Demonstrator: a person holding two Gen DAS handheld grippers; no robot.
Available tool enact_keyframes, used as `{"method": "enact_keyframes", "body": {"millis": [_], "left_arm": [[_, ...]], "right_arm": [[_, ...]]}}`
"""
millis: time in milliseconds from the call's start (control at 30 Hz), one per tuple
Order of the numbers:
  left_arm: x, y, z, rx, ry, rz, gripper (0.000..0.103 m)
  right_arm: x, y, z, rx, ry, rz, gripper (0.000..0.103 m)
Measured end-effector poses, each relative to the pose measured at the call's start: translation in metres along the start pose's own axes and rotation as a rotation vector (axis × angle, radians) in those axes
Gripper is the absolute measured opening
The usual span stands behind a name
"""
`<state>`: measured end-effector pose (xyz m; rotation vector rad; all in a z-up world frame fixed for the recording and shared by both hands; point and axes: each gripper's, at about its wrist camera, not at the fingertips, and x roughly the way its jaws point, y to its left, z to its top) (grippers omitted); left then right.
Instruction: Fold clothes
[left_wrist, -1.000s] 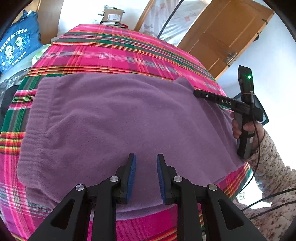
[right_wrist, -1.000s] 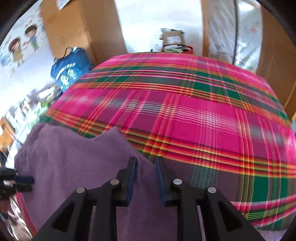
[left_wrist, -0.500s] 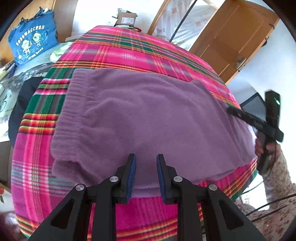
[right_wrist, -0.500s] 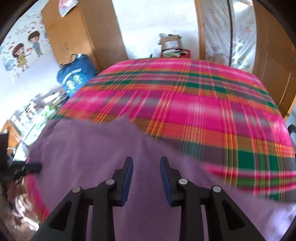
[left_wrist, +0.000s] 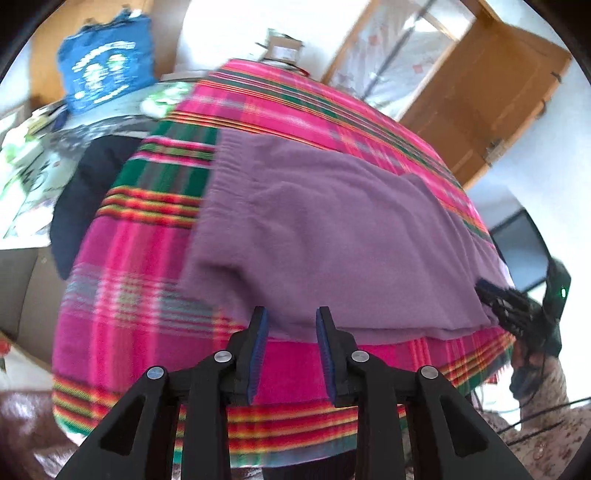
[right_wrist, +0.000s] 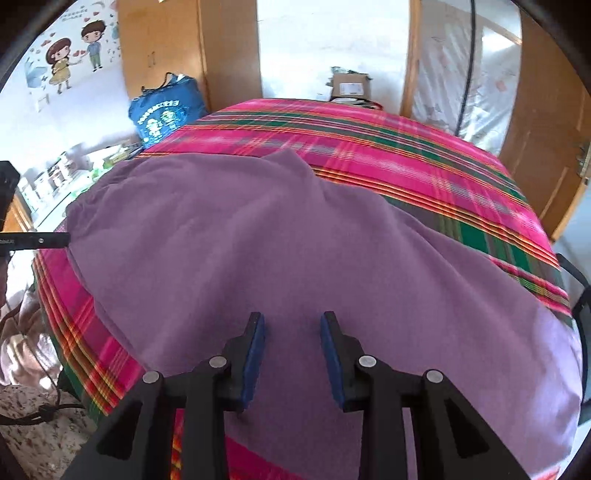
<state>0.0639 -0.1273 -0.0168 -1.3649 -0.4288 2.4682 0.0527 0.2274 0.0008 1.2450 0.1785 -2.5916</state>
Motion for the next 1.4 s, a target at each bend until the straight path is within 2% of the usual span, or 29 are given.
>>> {"method": "enact_keyframes", "body": {"millis": [167,267,433,667,967,1233,1400], "left_arm": [[-0.015,0.038,-0.006,-0.183,-0.044,-0.041,0.027],[-0.015,0.055,-0.004,-0.295,-0.064,-0.120,0.027],[-0.012,0.060,0.001,-0.336,-0.087,-0.192,0.028],[-0.002,0.068,0.002,-0.387,-0.073,-0.193,0.028],[0.002,0.074,0.004,-0.435,-0.072,-0.179,0.028],[0.006,0.075,0.006,-0.483,-0.088,-0.172,0.027],[0.001,0.070,0.005,-0.465,-0.126,-0.107,0.015]], "right_arm": [[-0.013,0.009,-0.006,0.002,-0.017,-0.070,0.034],[-0.018,0.028,0.000,-0.017,-0.064,-0.040,0.034],[-0.009,0.064,0.007,-0.101,-0.076,0.005,0.034],[0.004,0.099,0.012,-0.181,-0.078,0.028,0.034],[0.004,0.098,0.014,-0.150,-0.088,0.047,0.034],[0.008,0.107,0.019,-0.170,-0.089,0.059,0.034],[0.011,0.112,0.018,-0.177,-0.082,0.069,0.034]]}}
